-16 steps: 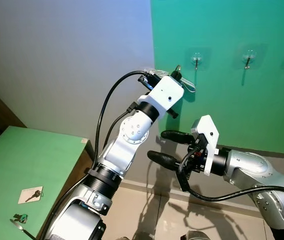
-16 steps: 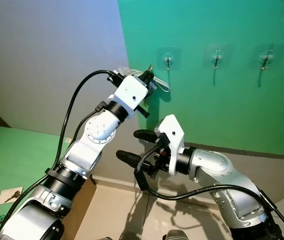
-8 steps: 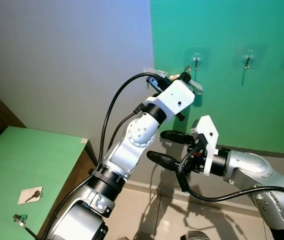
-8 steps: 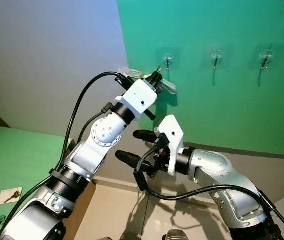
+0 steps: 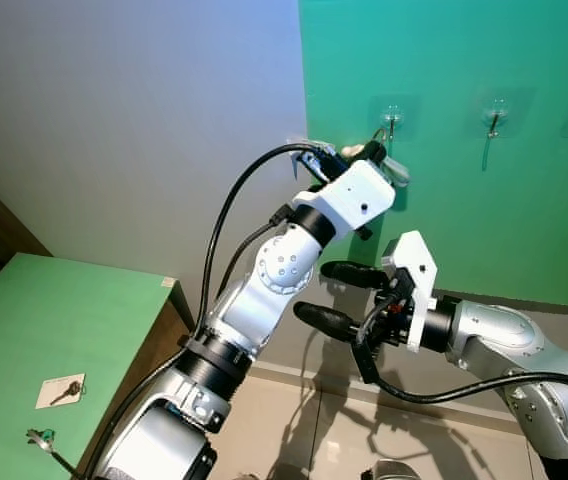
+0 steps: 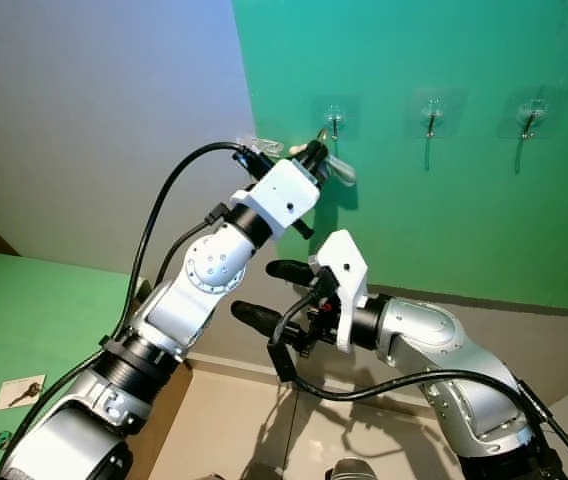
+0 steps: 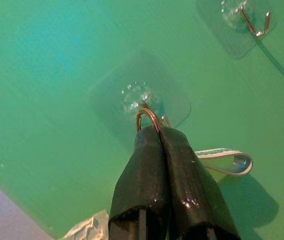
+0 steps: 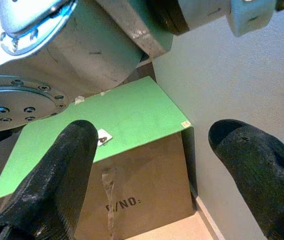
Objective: Hang keys on a hook
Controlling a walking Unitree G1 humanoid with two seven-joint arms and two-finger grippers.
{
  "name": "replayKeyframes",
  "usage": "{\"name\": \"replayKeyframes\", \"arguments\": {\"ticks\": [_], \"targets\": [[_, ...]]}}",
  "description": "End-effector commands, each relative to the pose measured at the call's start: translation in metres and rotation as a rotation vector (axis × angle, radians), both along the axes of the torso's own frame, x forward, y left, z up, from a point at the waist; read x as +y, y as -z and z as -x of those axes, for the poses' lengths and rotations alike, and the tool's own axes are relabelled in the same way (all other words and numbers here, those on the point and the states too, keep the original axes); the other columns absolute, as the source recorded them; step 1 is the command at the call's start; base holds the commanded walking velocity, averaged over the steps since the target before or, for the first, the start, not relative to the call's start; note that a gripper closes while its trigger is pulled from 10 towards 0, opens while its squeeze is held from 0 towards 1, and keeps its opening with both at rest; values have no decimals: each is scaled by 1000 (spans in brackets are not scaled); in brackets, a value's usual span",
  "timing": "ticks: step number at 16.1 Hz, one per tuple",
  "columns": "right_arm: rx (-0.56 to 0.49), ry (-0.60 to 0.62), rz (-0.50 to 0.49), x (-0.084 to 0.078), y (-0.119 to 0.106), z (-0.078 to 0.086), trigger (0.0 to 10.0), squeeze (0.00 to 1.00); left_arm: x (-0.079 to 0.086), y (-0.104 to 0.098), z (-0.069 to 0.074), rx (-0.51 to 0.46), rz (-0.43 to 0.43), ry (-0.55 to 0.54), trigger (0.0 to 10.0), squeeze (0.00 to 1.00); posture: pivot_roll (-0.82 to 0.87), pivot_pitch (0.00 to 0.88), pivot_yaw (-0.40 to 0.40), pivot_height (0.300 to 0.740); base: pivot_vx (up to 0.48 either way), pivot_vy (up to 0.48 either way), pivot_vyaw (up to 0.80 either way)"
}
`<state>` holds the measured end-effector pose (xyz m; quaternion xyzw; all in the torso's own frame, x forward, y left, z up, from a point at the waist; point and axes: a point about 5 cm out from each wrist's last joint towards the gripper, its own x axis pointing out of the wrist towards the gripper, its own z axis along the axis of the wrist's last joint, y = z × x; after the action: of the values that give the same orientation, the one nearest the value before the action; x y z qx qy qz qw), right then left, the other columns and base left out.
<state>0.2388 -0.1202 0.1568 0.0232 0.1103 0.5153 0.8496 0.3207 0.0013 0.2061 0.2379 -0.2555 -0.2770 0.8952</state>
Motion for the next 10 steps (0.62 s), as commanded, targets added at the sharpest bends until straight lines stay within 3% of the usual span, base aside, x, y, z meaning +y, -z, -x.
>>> {"name": "replayKeyframes", "arguments": {"ticks": [1, 10], "targets": [[-3, -19, -8, 3, -1, 2, 10000, 0, -1, -7, 0, -34, -2, 0, 0, 0, -304, 27, 161, 736, 0, 0, 0], [1, -23, -13, 3, -1, 4, 10000, 0, -6, -5, 0, -27, -32, 37, 0, 0, -304, 32, 163, 736, 0, 0, 0]]}}
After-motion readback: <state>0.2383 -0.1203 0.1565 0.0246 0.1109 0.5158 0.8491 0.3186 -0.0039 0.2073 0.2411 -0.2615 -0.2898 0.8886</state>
